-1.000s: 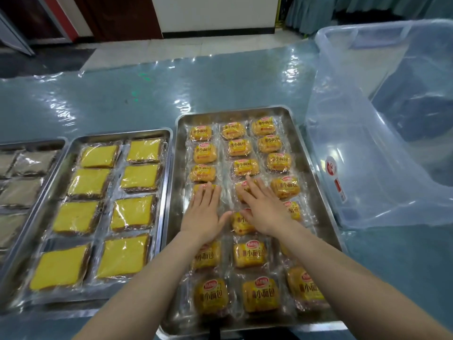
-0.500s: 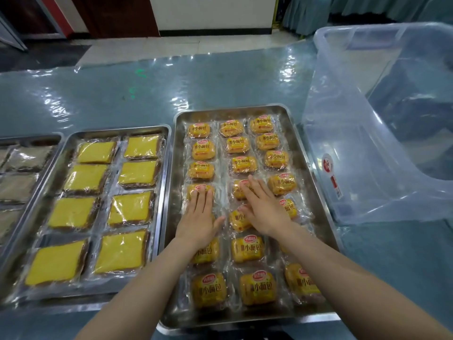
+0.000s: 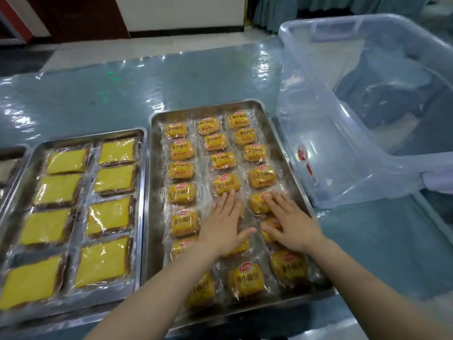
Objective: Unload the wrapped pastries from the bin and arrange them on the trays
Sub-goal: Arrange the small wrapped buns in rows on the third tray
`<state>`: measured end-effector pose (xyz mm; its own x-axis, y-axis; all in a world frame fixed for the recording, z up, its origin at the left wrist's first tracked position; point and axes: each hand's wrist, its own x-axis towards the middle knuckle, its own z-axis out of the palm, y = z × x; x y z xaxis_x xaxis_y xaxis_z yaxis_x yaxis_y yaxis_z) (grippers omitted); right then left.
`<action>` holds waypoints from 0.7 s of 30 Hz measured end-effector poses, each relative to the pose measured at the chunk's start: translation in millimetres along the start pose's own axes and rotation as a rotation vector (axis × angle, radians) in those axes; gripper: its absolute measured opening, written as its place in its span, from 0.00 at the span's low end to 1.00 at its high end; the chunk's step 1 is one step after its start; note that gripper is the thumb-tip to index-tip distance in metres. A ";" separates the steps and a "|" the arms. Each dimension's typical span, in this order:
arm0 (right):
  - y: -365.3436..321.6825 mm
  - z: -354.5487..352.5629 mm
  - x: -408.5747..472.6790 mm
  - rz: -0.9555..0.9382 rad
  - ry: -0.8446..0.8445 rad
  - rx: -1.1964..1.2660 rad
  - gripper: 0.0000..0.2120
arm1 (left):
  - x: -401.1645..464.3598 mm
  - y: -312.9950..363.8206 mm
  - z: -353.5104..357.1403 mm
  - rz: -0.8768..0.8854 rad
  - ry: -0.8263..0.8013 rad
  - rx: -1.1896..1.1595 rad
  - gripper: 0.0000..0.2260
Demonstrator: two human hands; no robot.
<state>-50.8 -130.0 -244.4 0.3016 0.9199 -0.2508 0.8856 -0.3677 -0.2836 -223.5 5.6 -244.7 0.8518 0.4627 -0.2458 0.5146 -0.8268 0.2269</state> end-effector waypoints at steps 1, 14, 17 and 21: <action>-3.0 3.6 -2.5 0.012 -0.012 -0.006 0.39 | -1.2 1.9 3.1 0.011 -0.015 0.028 0.42; -7.9 15.9 -9.7 0.027 0.053 -0.103 0.38 | 1.4 2.8 10.3 0.049 0.031 0.087 0.45; -12.8 7.7 -4.6 0.006 0.108 -0.056 0.36 | 2.4 3.5 5.5 0.046 0.071 0.040 0.45; -16.6 -9.9 22.0 0.007 0.168 0.004 0.31 | 15.5 -0.4 -9.4 0.006 0.138 -0.036 0.40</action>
<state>-55.4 -102.3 -236.1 0.3629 0.9270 -0.0946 0.8821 -0.3744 -0.2859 -209.7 16.1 -239.7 0.8589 0.4995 -0.1131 0.5107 -0.8188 0.2624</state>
